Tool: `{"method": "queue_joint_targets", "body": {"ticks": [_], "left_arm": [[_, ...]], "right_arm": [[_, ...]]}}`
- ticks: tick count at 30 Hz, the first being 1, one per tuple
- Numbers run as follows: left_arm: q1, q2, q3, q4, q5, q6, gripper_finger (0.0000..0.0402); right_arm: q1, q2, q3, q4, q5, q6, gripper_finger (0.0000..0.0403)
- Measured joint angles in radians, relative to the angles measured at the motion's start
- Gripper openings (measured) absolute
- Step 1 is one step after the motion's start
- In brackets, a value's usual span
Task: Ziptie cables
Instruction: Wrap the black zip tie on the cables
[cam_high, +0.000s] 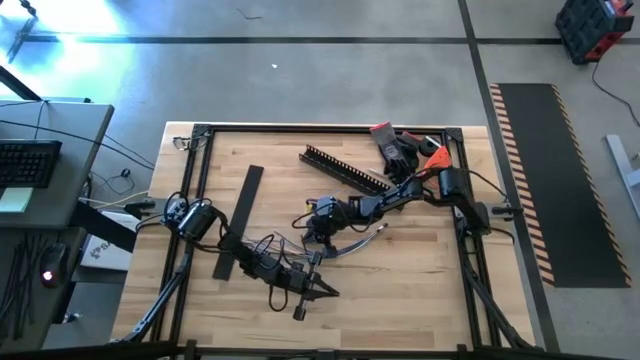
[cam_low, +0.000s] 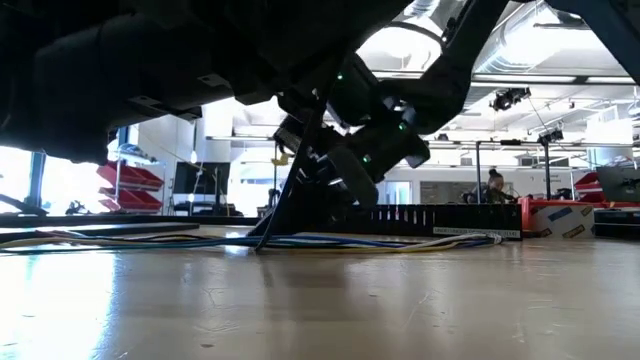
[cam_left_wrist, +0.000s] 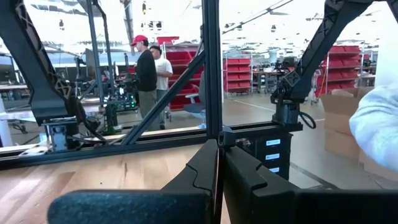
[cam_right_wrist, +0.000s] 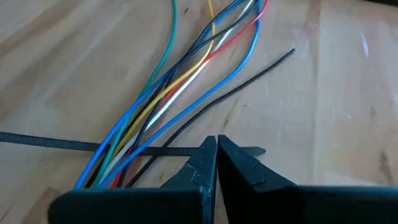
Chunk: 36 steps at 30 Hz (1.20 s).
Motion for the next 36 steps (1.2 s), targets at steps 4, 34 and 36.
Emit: {"method": "queue_joint_targets", "body": {"ticks": [4,34,36], "left_arm": [[0.0,0.0,0.0,0.0,-0.003,0.001,0.0],[0.07,0.027,0.067,0.001,0.061,0.052,0.0],[0.065,0.03,0.067,0.0,0.056,0.053,0.0]], "right_arm": [[0.001,0.0,0.001,-0.051,0.057,-0.012,0.0],[-0.066,-0.195,-0.042,-0.46,0.364,-0.128,0.0],[-0.076,-0.25,-0.107,-0.43,0.383,-0.126,0.0]]}}
